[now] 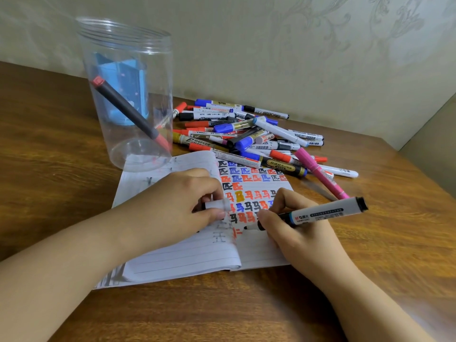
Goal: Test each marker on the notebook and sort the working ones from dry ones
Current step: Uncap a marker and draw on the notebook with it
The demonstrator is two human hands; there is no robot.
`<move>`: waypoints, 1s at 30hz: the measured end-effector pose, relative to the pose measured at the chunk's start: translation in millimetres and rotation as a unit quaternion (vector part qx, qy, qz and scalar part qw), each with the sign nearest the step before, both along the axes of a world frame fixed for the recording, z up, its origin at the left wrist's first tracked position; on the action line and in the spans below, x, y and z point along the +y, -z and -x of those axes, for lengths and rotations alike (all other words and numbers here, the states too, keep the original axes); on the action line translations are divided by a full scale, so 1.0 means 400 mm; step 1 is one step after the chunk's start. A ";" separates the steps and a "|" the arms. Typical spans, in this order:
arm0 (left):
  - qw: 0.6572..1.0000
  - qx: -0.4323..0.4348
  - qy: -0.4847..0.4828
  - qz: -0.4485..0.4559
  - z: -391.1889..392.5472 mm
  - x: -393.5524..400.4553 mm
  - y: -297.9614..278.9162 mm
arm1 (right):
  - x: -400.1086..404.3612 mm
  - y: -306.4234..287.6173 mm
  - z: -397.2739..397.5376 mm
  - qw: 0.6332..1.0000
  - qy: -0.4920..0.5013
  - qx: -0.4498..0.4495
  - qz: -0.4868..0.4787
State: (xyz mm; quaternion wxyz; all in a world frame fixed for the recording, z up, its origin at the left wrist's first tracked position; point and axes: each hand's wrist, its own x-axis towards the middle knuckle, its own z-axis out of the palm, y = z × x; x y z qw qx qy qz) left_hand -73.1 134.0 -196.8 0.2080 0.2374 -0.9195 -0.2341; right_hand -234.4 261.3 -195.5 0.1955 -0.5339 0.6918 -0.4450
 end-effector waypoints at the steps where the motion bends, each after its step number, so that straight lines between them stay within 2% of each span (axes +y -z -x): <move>1: 1.000 -0.002 0.000 0.001 -0.001 0.000 0.000 | 0.000 0.001 0.002 1.000 0.002 0.005 -0.002; 5: 1.000 0.000 0.001 -0.001 0.000 -0.001 -0.001 | 0.000 0.004 0.009 1.000 -0.004 0.018 -0.003; 11: 1.000 -0.003 0.000 -0.005 -0.001 0.001 -0.003 | 0.000 0.001 0.008 1.000 0.010 -0.023 -0.001; 16: 1.000 -0.011 0.003 -0.005 -0.002 0.002 -0.006 | -0.001 0.005 0.008 1.000 0.015 0.018 0.005; 21: 1.000 -0.015 -0.001 -0.009 -0.001 0.004 -0.009 | 0.001 0.003 0.012 1.000 0.022 -0.010 0.010; 27: 1.000 -0.011 0.004 -0.016 -0.003 0.007 -0.015 | -0.001 0.011 0.018 0.999 0.030 0.020 0.030; 30: 1.000 0.010 0.005 -0.025 -0.002 0.011 -0.020 | 0.001 0.007 0.015 0.997 0.047 -0.025 0.054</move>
